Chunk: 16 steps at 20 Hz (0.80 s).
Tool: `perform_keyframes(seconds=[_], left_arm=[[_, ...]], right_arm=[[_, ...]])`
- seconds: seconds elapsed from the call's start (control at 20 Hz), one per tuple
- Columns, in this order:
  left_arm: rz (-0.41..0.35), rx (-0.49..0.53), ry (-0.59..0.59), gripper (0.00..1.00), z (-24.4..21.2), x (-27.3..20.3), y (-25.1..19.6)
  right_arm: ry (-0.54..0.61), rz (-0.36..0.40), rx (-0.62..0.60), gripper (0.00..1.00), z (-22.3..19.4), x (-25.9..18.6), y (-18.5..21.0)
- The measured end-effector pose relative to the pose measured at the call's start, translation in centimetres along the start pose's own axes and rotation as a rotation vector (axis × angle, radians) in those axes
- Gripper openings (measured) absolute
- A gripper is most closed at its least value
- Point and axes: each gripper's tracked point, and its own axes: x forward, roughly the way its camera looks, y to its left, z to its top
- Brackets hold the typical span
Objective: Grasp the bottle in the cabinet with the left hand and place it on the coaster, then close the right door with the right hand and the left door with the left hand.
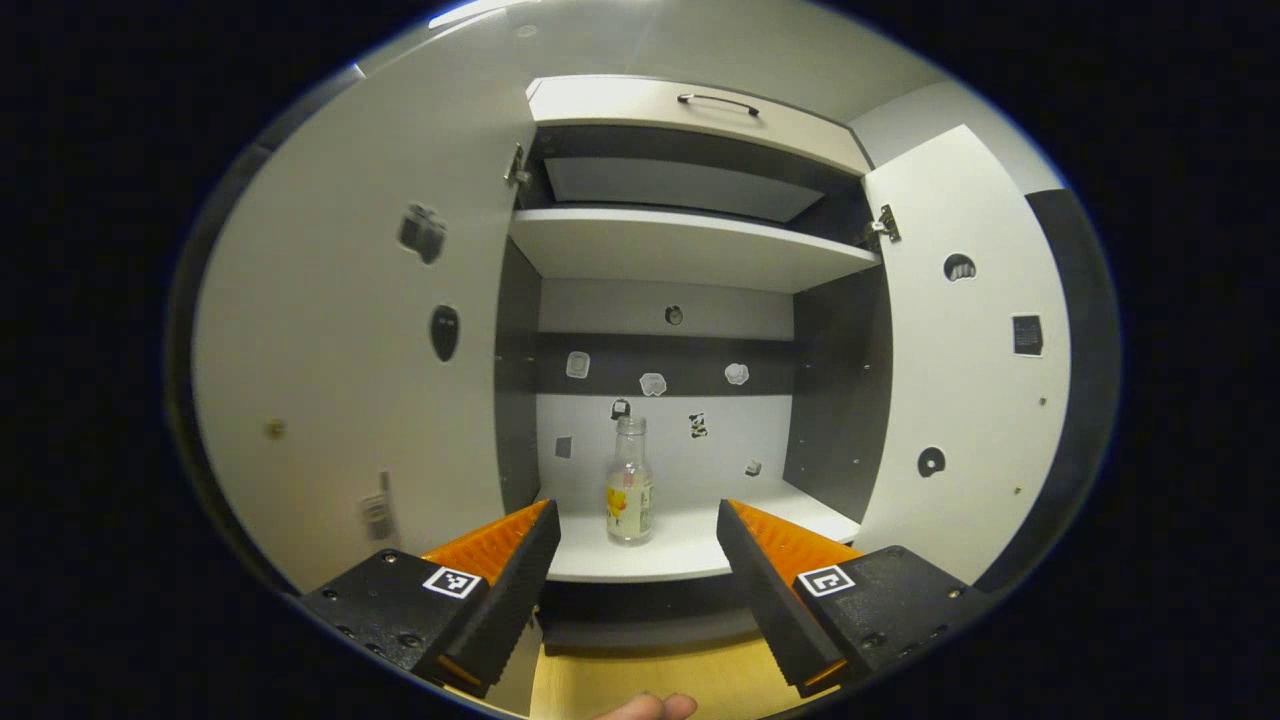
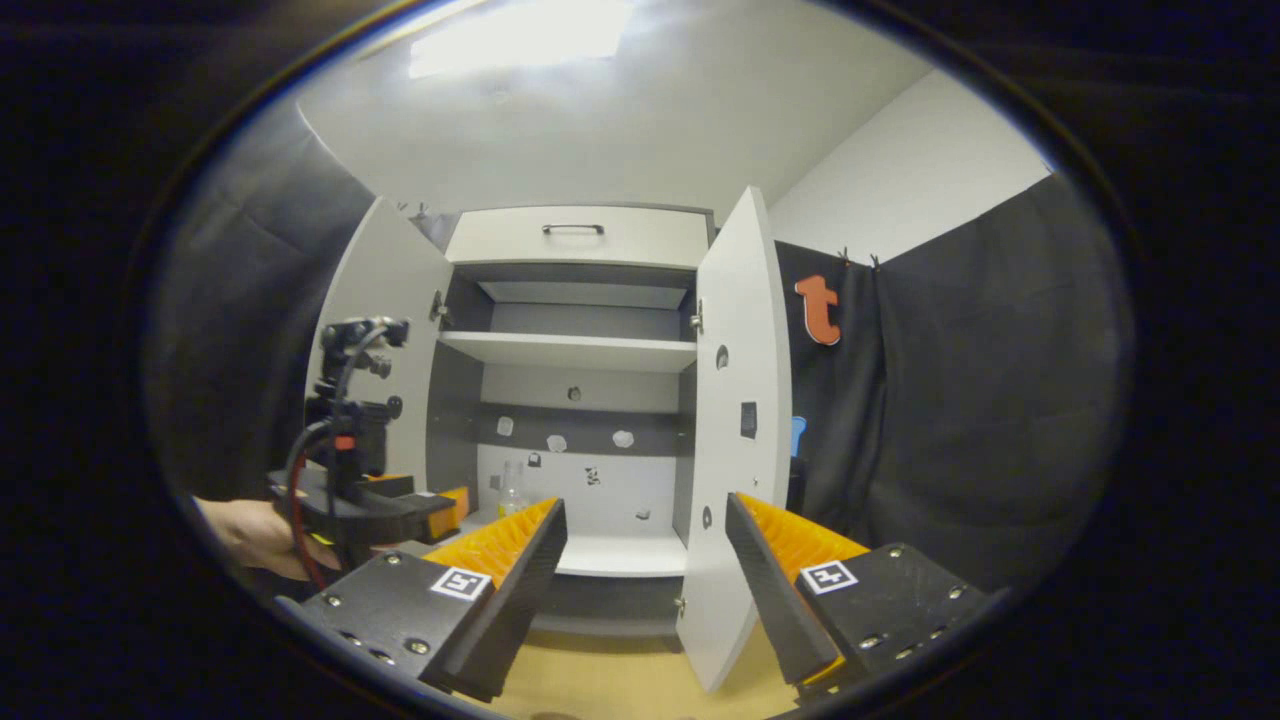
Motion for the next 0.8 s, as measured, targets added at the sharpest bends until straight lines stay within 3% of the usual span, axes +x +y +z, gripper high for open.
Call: perform_keyframes(seconds=[0.3, 0.55, 0.8], left_arm=[[0.058, 0.022, 0.033, 0.99, -3.6, 11.2, 0.0], [0.101, -0.011, 0.091, 0.99, -7.6, 17.5, 0.8], [0.134, 0.028, 0.131, 0.99, -10.1, 21.8, 2.2]], right_arm=[[0.011, 0.041, -0.032, 0.96, -1.8, -0.2, 1.4], [0.062, -0.050, 0.011, 0.94, -3.7, 0.0, -0.3], [0.034, -0.039, -0.063, 0.97, -3.3, -1.1, -0.3]])
